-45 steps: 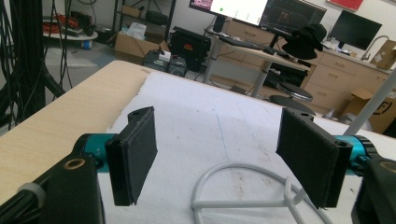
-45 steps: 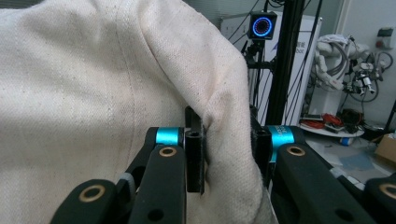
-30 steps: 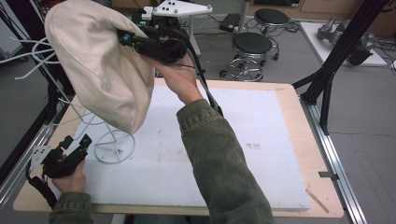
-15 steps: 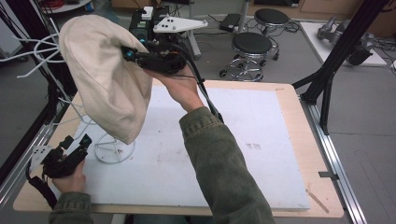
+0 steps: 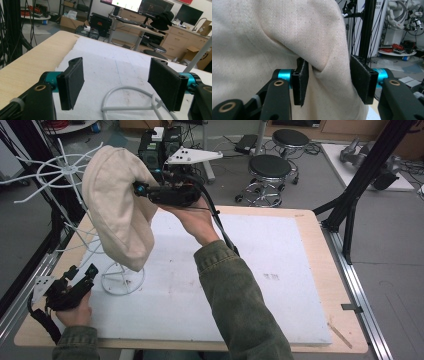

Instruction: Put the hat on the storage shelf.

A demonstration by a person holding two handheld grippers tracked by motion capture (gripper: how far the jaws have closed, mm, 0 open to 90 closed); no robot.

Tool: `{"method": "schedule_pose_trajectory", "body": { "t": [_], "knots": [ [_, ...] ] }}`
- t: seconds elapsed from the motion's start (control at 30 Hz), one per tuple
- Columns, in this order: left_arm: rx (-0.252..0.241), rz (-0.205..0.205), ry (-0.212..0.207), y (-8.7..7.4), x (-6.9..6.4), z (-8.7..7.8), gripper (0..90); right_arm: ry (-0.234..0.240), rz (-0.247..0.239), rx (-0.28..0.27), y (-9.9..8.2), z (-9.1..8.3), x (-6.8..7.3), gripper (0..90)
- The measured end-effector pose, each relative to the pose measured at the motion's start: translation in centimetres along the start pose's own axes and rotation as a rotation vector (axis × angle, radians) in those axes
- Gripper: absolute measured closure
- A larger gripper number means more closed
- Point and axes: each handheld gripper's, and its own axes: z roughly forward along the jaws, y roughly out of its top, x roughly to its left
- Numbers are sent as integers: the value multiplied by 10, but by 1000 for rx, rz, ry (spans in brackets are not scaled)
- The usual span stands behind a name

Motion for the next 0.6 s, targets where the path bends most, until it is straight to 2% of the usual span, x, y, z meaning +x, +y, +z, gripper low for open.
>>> {"method": "schedule_pose_trajectory", "body": {
  "t": [0.33, 0.47, 0.5, 0.6],
  "knots": [
    [-3, 0, 0, 0, 0, 0, 287, -13, 9, -10, -4, -3, 1, 415],
    [-3, 3, -1, 0, 0, 0, 287, -28, 12, -14, -6, -7, 0, 374],
    [-3, 3, 0, 0, 0, 0, 287, -44, 14, -20, -7, -9, 0, 333],
    [-7, 2, 2, 0, -1, 0, 287, -52, 19, -21, -8, -12, -1, 316]
  ]
}}
